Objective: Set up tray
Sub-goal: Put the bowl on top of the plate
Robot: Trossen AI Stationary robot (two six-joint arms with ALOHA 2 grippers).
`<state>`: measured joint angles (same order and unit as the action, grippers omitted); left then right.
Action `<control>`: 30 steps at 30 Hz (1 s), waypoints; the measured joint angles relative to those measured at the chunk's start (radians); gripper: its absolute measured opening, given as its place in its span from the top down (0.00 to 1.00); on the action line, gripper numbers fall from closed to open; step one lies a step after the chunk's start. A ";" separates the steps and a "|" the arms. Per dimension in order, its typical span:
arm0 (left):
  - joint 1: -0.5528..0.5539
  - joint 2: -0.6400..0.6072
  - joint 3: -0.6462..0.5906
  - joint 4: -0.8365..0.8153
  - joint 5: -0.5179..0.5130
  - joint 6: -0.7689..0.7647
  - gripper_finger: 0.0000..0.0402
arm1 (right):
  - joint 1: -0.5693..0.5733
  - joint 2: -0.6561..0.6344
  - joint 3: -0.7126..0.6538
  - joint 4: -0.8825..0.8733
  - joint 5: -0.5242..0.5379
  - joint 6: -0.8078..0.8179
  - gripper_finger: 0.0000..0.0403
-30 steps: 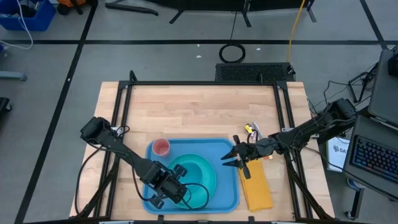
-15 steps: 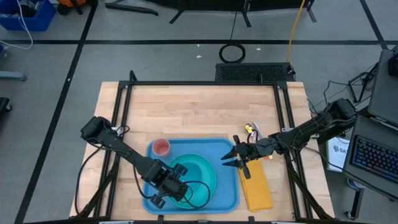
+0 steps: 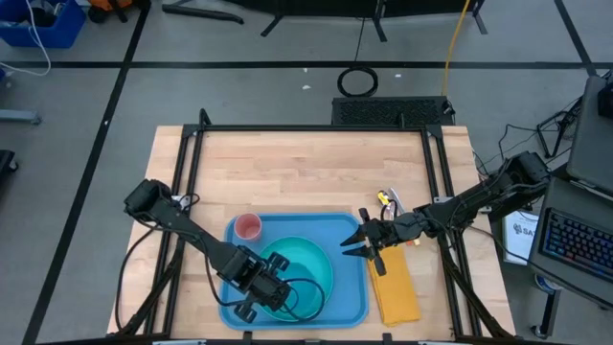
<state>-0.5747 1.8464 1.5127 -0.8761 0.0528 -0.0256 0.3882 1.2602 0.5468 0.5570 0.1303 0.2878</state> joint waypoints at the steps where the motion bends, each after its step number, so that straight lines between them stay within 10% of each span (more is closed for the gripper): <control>1: 0.000 0.000 0.000 0.000 0.000 -0.001 0.87 | 0.000 0.000 0.000 0.000 0.000 0.000 0.75; 30: -0.065 -0.151 -0.002 -0.224 -0.235 -0.135 0.99 | 0.118 0.047 0.001 0.023 -0.056 0.204 0.79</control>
<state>-0.6396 1.6950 1.5112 -1.0998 -0.1822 -0.1602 0.5059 1.3076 0.5476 0.5803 0.0744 0.4917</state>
